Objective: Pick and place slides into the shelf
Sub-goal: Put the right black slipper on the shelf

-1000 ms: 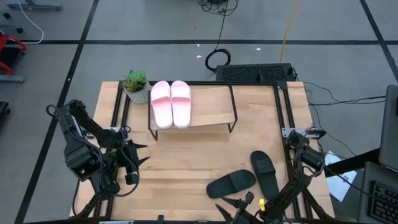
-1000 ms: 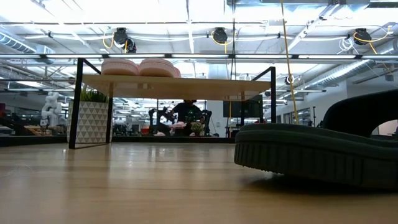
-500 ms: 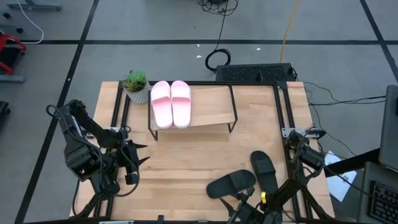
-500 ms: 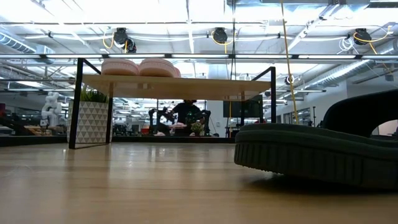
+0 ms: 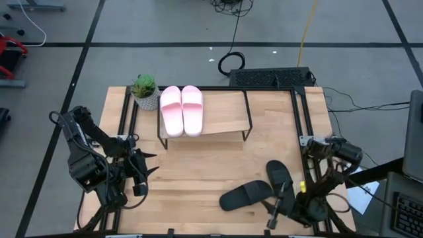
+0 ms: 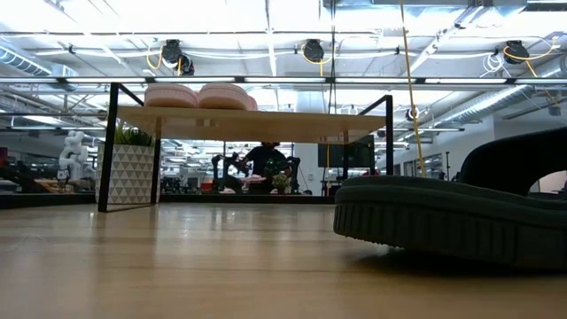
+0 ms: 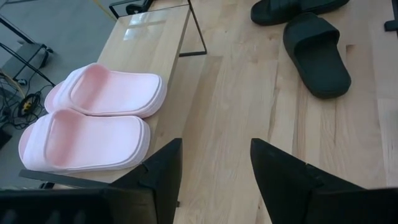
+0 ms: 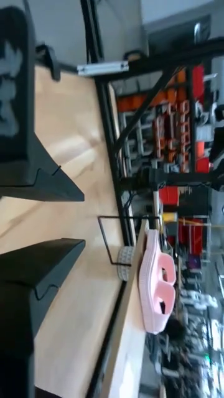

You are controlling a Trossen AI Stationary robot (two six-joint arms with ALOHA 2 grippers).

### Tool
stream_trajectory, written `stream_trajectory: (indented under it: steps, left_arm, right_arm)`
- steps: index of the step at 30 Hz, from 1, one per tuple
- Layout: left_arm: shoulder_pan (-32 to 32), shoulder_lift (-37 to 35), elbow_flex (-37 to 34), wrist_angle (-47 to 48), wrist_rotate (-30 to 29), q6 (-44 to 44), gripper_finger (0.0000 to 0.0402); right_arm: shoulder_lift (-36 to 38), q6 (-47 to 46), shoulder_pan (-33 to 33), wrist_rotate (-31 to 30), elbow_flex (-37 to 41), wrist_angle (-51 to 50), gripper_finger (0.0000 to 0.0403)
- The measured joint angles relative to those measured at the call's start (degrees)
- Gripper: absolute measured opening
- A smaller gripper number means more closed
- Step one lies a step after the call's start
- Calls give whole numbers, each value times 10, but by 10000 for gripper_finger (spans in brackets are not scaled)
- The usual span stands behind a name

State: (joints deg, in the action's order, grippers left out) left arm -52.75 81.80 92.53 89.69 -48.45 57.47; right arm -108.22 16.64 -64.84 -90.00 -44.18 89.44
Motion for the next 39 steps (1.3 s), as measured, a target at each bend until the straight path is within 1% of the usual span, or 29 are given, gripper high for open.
stream_trajectory:
  steps: [6,9,14,17,20,22,24,27,32,35,39]
  left_arm:
    - [0,0,0,0,-6,0,191]
    - [2,0,0,-3,-9,-2,191]
    - [7,0,0,-4,-9,-3,191]
    - [7,0,0,-4,-10,-3,191]
    - [7,0,0,-4,-10,-3,191]
    - [7,0,0,-4,-10,-3,191]
    - [7,0,0,-4,-10,-3,191]
    - [7,0,0,-4,-10,-3,191]
    - [7,0,0,-4,-11,-1,191]
    - [7,0,0,-5,-11,0,191]
    - [7,0,0,-15,-11,-2,191]
  right_arm:
    - [50,-81,-28,0,63,-1,93]
    - [62,-147,-32,0,97,-1,93]
    - [61,-262,-33,0,142,-9,93]
    - [60,-320,-36,0,154,-29,93]
    - [60,-350,-47,2,156,-42,93]
    - [60,-379,-55,2,156,-67,93]
    - [60,-432,-59,5,156,-112,93]
    - [60,-530,-58,41,156,-194,93]
    - [60,-704,-24,148,155,-342,93]
    - [61,-749,-2,201,155,-392,93]
    - [63,-757,9,225,155,-392,93]
